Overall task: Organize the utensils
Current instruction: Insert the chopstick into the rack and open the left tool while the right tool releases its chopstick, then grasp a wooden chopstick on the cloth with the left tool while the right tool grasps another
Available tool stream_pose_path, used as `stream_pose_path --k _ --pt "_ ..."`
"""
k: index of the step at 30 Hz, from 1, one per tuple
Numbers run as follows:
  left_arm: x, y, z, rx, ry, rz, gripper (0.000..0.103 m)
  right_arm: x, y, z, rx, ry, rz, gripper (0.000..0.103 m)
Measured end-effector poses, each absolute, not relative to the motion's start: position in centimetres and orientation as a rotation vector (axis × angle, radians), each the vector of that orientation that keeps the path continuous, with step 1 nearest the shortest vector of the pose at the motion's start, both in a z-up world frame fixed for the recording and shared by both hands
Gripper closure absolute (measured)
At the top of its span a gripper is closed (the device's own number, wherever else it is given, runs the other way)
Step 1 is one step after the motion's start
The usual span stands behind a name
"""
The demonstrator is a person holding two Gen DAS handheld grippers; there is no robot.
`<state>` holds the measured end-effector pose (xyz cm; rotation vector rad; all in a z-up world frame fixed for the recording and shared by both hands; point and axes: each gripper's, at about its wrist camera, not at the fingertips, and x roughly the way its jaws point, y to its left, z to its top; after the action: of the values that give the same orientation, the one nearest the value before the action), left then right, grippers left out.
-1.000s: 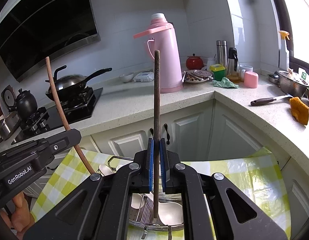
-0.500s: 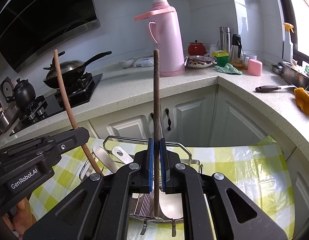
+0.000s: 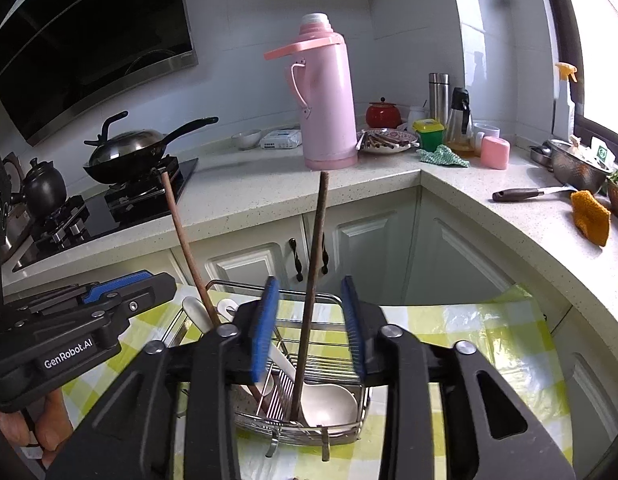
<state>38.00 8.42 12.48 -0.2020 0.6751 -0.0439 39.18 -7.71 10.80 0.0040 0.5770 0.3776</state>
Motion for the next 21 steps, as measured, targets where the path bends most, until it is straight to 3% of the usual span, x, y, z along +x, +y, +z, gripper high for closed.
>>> stream_pose_path --k 1,7,9,16,21 --pt "37.4 8.6 12.5 -0.202 0.668 -0.044 0.076 38.6 -8.2 11.0 0.003 0.564 0.366 0.05" --pt "32.6 9.5 11.3 -0.202 0.65 -0.039 0.066 34.4 -11.7 9.9 0.014 0.561 0.326 0.029" --pt "30.7 9.7 10.1 -0.207 0.661 -0.04 0.061 32.7 -12.9 8.3 0.028 0.591 0.311 0.027" --pt "23.9 9.1 3.5 -0.203 0.765 -0.089 0.062 27.0 -14.4 0.1 0.054 0.798 0.312 0.025" --pt "20.7 7.2 -0.7 -0.156 0.845 -0.151 0.075 23.5 -14.3 -3.6 0.042 0.881 0.315 0.022"
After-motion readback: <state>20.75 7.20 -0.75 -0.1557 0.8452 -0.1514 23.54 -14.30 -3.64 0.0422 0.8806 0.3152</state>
